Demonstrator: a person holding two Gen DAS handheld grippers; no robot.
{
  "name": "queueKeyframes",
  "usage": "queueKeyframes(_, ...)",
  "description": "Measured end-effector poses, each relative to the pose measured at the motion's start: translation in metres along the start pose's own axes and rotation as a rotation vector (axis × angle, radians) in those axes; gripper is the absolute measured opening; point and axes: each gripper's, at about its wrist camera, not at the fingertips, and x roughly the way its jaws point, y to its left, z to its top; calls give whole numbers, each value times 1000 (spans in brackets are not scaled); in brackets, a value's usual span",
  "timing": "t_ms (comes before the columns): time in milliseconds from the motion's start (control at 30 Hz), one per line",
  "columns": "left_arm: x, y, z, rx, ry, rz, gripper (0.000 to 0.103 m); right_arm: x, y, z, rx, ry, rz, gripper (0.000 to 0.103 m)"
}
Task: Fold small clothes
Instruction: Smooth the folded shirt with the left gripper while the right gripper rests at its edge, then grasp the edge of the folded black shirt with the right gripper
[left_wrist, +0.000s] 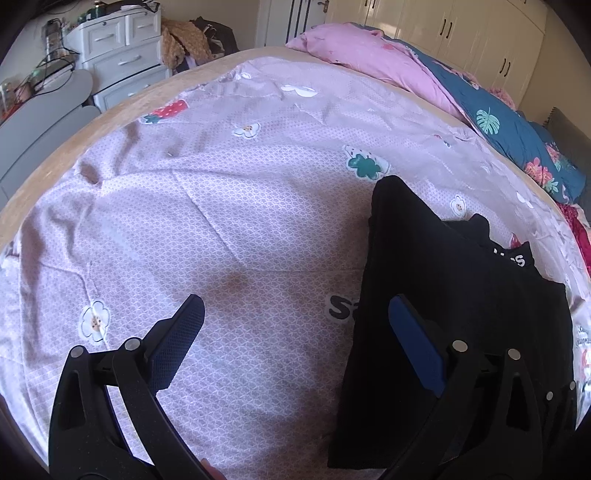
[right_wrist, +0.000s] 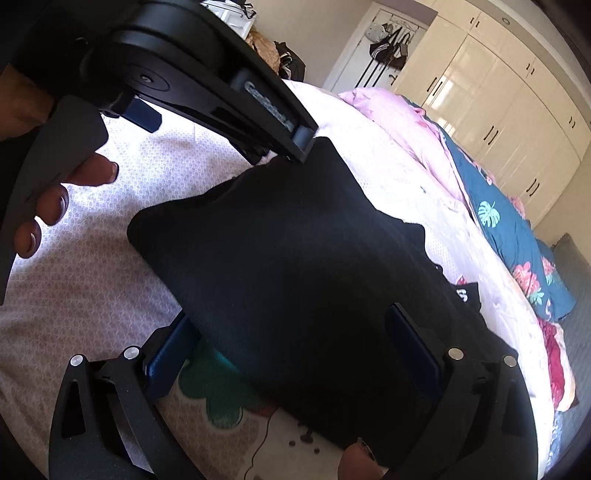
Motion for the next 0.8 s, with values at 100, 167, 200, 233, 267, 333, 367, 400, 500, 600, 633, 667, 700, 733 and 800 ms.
queueKeyframes(100, 5, -1, 5, 0, 3, -7, 93, 1, -1, 3, -16, -30, -17, 98)
queueKeyframes(167, 11, 0, 10, -16, 16, -26, 93, -1, -2, 4, -28, -56, -35, 97)
queueKeyframes(200, 14, 1, 13, -27, 22, -38, 93, -3, -3, 4, -29, -69, -44, 97)
queueKeyframes(233, 16, 2, 17, -43, 25, -55, 93, -6, -4, 4, -25, -84, -49, 95)
queueKeyframes(267, 18, 2, 21, -55, 26, -68, 93, -9, -8, 4, -14, -101, -43, 88)
queueKeyframes(333, 22, 1, 26, -60, 31, -78, 93, -13, -16, 4, 20, -120, -22, 82)
queueKeyframes(367, 25, -2, 29, -50, 34, -70, 93, -15, -18, 4, 30, -128, -18, 78)
queueKeyframes(400, 26, -3, 30, -42, 36, -65, 93, -17, -21, 4, 38, -135, -13, 75)
queueKeyframes(500, 36, -9, 34, -31, 62, -76, 93, -22, -29, 3, 63, -160, 27, 53)
queueKeyframes(600, 41, -15, 34, -23, 79, -100, 93, -30, -31, 4, 76, -192, 55, 19)
queueKeyframes(633, 43, -17, 34, -18, 91, -112, 93, -33, -31, 4, 77, -204, 54, 12)
queueKeyframes(667, 45, -18, 33, -17, 96, -116, 93, -36, -32, 4, 78, -217, 47, 10)
queueKeyframes(700, 47, -20, 32, -19, 102, -124, 93, -38, -32, 4, 82, -223, 48, 9)
queueKeyframes(733, 47, -21, 32, -23, 105, -134, 93, -40, -34, 3, 90, -226, 55, 8)
queueKeyframes(800, 47, -22, 31, -37, 111, -176, 93, -40, -38, 1, 105, -223, 69, 8)
